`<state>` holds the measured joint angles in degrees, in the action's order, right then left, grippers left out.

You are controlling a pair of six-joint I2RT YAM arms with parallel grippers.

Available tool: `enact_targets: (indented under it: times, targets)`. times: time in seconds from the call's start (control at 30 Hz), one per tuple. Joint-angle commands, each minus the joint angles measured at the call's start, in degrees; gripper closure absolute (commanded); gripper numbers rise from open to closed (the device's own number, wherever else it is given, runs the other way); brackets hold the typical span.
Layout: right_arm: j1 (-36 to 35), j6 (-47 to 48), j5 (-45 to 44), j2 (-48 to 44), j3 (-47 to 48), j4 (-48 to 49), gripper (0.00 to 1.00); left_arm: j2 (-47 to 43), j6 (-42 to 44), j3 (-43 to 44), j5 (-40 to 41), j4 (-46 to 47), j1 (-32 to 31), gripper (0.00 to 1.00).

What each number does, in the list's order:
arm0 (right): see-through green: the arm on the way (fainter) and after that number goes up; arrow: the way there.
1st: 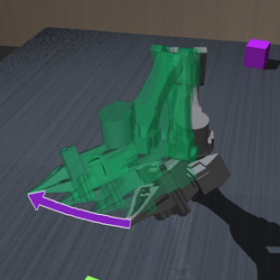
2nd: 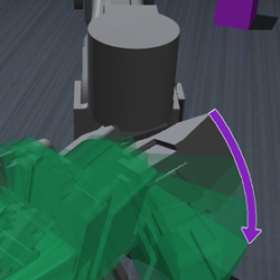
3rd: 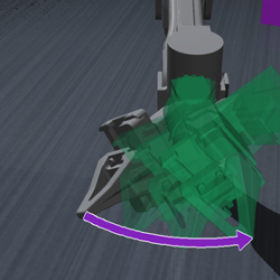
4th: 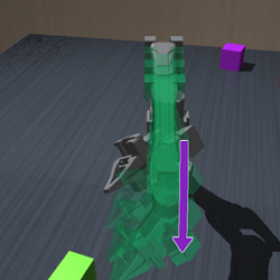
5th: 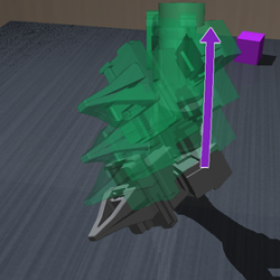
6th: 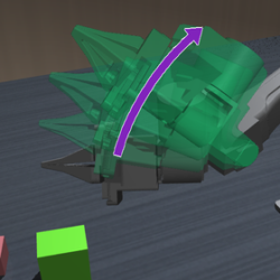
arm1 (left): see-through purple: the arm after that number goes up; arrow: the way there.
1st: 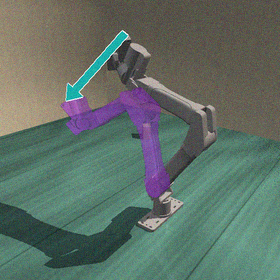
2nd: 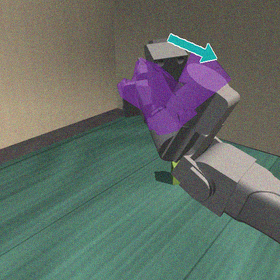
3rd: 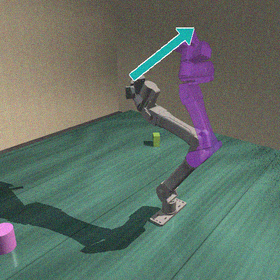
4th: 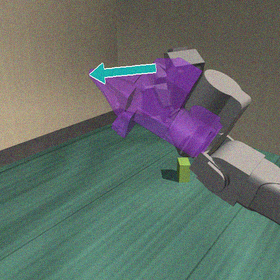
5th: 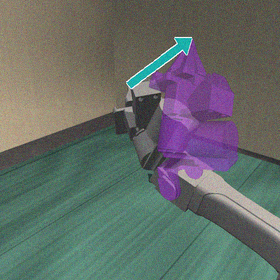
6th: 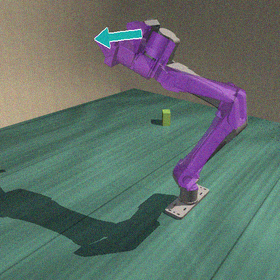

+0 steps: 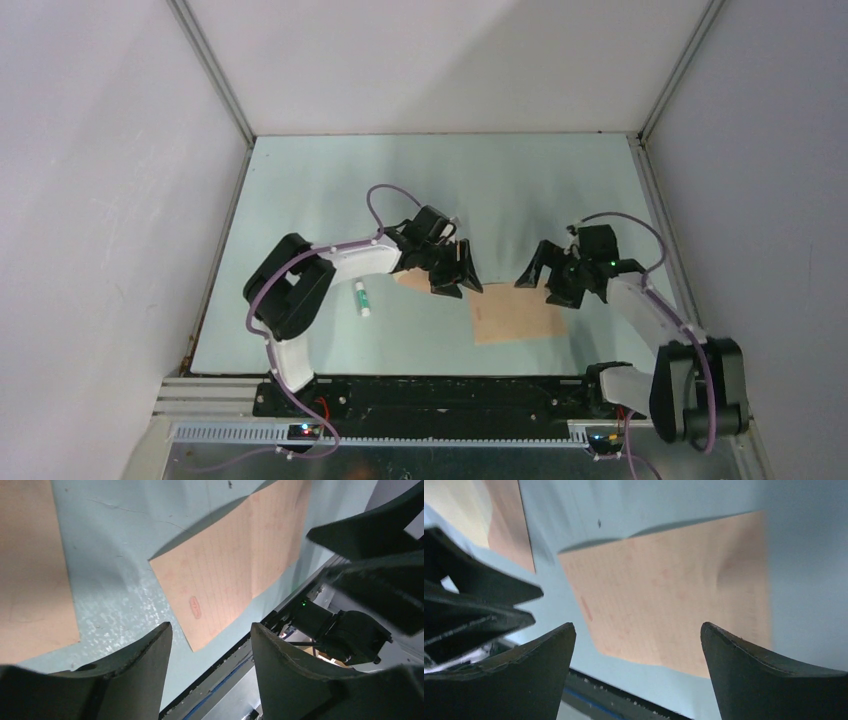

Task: Place the letter into the envelope and seal it
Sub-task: Fold the letter at the center of the board.

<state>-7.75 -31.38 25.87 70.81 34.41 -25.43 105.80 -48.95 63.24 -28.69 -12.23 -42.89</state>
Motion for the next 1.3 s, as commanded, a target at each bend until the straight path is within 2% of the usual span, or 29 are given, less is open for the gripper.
enact_targets:
  times: [0.0,0.07,0.17,0.33,0.57,0.93,1.27]
  targets:
    - [6.2,1.9,-9.6,-6.7,0.0,-3.5,0.01,-4.1,0.9,1.3,1.5,-0.9,-2.3,0.35]
    - [10.1,3.1,-9.1,-5.1,-0.5,-2.9,0.01,-1.9,0.2,2.0,0.6,0.2,-3.4,0.35]
    - [12.4,4.1,-7.1,-0.1,-0.6,-1.6,0.01,1.1,-0.3,3.4,0.6,0.7,-3.3,0.35]
    - [11.4,4.5,-6.6,6.8,-0.8,-0.5,0.01,6.4,1.7,7.1,1.6,-3.4,-2.3,0.34]
    - [8.5,5.0,-0.7,9.5,-1.4,1.4,0.02,9.7,4.5,9.6,3.1,-7.4,-1.7,0.32]
    - [1.5,0.8,4.2,4.5,-3.4,2.5,0.02,12.8,4.7,11.2,2.9,-7.8,-1.5,0.31]
    - [-1.8,-4.0,6.5,-2.0,-3.7,2.1,0.02,13.6,4.8,12.4,2.5,-8.2,-1.3,0.31]
